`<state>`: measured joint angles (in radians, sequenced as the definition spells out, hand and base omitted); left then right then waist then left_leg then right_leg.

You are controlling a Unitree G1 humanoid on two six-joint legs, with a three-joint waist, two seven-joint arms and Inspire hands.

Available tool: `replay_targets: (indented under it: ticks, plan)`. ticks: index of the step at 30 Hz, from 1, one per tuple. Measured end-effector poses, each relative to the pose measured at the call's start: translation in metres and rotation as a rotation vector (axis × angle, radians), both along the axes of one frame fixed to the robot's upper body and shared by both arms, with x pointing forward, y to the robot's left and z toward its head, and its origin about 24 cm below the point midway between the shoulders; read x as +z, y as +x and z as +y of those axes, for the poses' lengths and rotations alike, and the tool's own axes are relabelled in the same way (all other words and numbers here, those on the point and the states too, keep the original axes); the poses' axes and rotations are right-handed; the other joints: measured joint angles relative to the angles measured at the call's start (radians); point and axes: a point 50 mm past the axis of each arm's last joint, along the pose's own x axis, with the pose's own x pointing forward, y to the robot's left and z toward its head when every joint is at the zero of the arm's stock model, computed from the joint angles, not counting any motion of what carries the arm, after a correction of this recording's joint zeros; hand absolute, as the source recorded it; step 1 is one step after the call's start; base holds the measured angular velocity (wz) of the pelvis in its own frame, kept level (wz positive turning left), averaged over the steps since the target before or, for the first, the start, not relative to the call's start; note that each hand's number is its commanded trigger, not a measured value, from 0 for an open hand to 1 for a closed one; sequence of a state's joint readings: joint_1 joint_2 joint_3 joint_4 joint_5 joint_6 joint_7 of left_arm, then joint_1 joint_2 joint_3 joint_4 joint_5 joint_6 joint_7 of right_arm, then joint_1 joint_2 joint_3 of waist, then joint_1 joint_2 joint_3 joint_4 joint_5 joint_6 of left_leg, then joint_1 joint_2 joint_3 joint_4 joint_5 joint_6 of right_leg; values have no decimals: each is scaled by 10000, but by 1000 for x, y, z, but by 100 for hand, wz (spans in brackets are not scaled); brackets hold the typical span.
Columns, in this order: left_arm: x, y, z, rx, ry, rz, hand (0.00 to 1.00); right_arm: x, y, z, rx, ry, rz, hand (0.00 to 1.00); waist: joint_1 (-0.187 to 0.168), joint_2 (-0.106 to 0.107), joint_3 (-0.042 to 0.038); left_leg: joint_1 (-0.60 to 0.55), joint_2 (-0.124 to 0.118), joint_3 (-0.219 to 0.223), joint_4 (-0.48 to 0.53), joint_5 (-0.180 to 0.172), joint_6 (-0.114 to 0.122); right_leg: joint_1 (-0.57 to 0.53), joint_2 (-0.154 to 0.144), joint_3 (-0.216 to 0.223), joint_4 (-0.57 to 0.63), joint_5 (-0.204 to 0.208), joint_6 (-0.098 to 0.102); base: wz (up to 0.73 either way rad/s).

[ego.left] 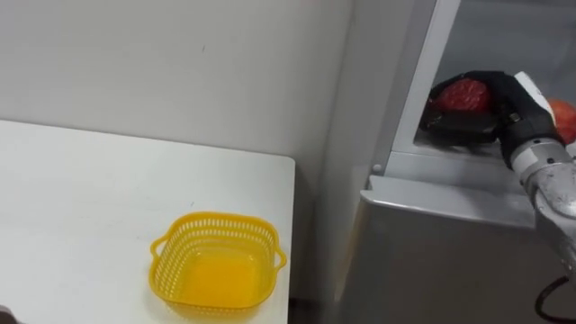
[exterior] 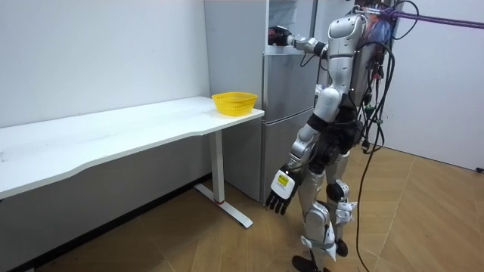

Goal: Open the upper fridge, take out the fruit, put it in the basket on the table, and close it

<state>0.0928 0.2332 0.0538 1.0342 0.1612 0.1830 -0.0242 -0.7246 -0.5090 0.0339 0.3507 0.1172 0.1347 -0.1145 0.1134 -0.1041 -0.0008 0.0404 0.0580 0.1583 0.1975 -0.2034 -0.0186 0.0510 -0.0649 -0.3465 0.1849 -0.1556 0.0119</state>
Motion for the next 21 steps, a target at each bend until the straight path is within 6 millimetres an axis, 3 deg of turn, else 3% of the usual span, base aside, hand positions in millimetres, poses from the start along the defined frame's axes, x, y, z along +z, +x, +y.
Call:
replay_targets:
  ticks: [6,14,21]
  plan:
    - [-2,-4,-2,181,64,-11,0,1,-19,15,-354,-300,-1164,100,10,483,-85,102,-24,17,-119,3,1,-3,7,153,-6,-4,7,-2]
    - [-5,-17,-6,328,155,69,0,0,-37,33,-387,105,-2098,100,-262,487,-74,234,-14,-1,-297,10,-9,8,44,194,-4,-8,13,-4]
    - [-5,-21,-8,220,40,-79,0,19,-61,48,-301,114,-3760,100,-301,438,-46,217,-21,12,-242,10,-9,12,25,151,-3,-8,14,0]
